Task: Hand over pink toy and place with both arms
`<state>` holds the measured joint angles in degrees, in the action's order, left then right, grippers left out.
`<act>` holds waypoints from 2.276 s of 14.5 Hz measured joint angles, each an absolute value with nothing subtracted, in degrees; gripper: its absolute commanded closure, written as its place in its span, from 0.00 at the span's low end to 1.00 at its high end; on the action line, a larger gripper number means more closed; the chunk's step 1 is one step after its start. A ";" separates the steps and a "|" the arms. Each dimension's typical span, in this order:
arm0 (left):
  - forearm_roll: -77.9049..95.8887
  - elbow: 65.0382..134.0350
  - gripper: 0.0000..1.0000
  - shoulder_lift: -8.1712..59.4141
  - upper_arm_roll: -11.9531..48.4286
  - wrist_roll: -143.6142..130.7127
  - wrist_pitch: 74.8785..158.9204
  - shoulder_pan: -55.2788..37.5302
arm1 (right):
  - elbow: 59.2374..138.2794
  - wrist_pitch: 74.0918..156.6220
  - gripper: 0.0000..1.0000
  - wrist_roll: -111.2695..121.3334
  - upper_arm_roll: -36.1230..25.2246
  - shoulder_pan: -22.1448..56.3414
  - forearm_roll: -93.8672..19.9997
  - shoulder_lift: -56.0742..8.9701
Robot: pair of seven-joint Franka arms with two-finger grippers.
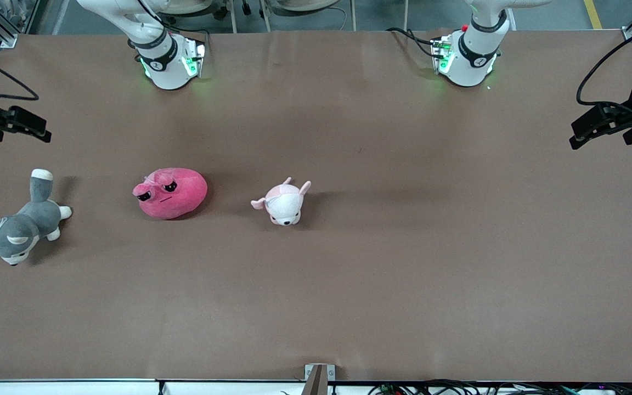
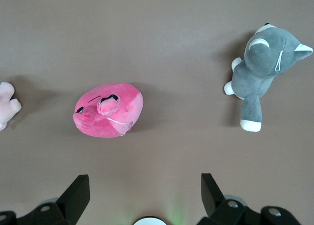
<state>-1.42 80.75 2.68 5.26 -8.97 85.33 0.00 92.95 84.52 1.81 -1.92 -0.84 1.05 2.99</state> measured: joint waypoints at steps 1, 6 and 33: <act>-1.42 80.72 0.00 2.66 5.20 -8.97 85.33 0.01 | 93.64 84.64 0.00 1.81 -1.82 -0.67 1.05 3.99; -1.42 80.70 0.00 2.65 5.20 -8.97 85.33 -0.05 | 94.50 84.68 0.00 1.81 -1.95 -0.58 1.05 6.63; -0.45 80.69 0.00 2.66 5.21 -5.68 85.33 -0.06 | 95.02 84.61 0.00 1.82 -2.19 -0.59 0.43 8.57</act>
